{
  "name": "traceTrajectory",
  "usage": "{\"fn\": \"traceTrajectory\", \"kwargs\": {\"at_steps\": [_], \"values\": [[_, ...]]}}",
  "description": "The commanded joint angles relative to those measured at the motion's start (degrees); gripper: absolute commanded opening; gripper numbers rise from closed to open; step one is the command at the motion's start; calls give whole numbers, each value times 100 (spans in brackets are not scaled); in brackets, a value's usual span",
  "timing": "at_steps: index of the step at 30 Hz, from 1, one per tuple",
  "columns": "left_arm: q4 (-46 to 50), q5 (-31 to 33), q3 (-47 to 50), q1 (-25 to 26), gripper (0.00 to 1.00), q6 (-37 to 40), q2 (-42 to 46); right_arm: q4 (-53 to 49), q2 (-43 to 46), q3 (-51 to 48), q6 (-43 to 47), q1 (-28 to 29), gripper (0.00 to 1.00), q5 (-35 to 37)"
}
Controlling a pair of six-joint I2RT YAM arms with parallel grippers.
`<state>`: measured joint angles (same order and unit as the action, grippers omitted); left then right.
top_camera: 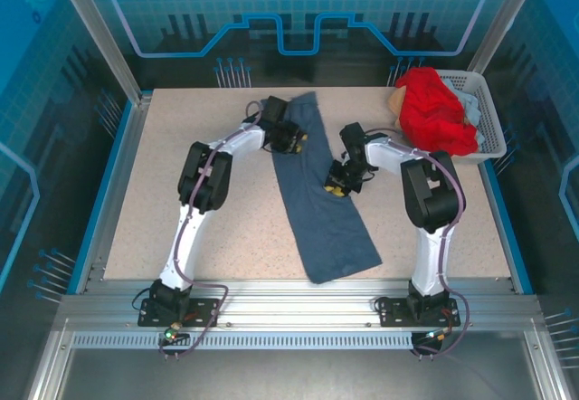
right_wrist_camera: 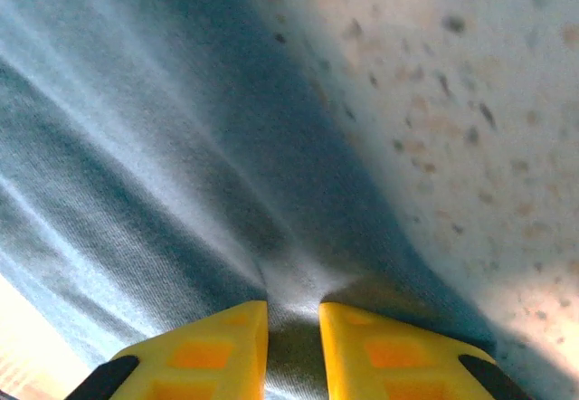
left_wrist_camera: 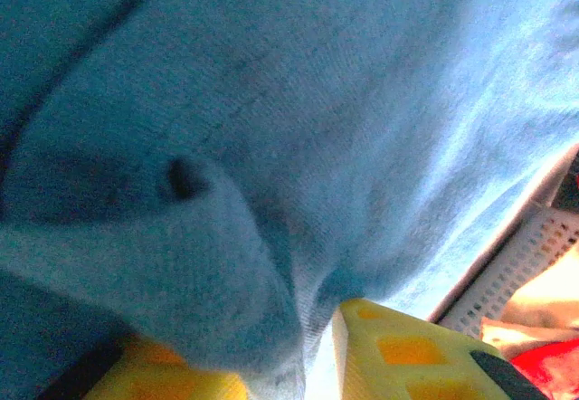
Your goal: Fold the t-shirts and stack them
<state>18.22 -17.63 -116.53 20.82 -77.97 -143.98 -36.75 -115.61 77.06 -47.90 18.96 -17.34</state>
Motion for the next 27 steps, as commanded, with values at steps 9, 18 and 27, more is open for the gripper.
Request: {"fn": "traceTrajectory", "kwargs": {"at_steps": [9, 18, 27], "values": [[613, -229, -1919, -388, 33, 205, -1237, -437, -646, 1071, -670, -96, 24, 348], [1051, 487, 44, -231, 61, 1554, 1578, -583, 573, 1018, -75, 105, 45, 495], [2148, -795, 5385, 450, 57, 2364, 4774, -853, 2690, -1570, 468, 134, 52, -66]]}}
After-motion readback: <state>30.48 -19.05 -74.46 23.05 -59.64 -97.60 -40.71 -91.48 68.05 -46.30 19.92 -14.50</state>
